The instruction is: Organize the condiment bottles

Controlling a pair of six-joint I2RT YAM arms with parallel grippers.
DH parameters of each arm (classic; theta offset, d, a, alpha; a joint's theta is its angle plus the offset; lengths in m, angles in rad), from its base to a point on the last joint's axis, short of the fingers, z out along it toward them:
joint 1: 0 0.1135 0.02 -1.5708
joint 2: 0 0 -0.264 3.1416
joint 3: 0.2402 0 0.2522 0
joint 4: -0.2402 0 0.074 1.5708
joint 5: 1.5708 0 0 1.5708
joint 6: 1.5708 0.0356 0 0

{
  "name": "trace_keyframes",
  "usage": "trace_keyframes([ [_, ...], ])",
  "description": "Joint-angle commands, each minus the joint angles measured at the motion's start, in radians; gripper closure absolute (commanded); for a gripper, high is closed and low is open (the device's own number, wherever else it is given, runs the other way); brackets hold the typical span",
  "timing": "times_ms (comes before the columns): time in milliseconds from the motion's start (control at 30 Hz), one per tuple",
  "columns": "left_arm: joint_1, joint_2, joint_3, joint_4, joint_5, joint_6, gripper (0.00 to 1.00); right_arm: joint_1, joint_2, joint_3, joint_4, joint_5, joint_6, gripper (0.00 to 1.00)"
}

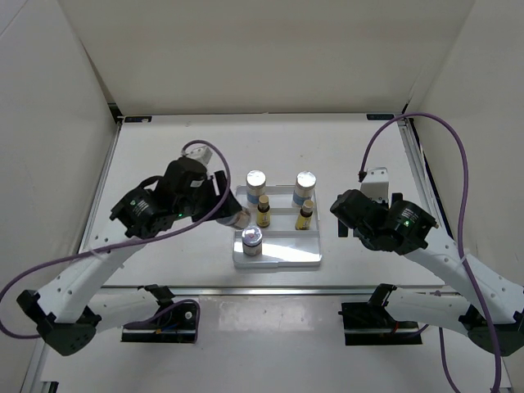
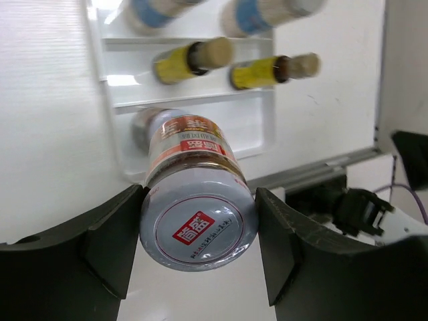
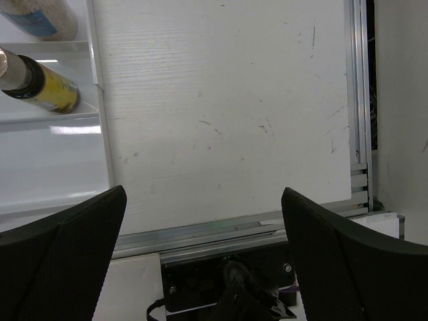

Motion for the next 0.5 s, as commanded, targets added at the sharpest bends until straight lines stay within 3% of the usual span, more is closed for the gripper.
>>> trace_keyframes([
  [0,-0.095,0.115,0.079,0.093,0.037,-0.002,0.89,0.002,-0.015,0.0,-0.02,0.026,-0.001,0.0],
  [233,-0.276,0.403,0.126,0.286,0.008,0.016,0.89,0.002,-0.052,0.0,-0.02,0.026,-0.001,0.0],
  [467,-0.373,0.615,0.241,0.286,-0.101,0.043,0.89,0.002,-0.086,0.0,-0.02,0.035,0.008,0.0],
])
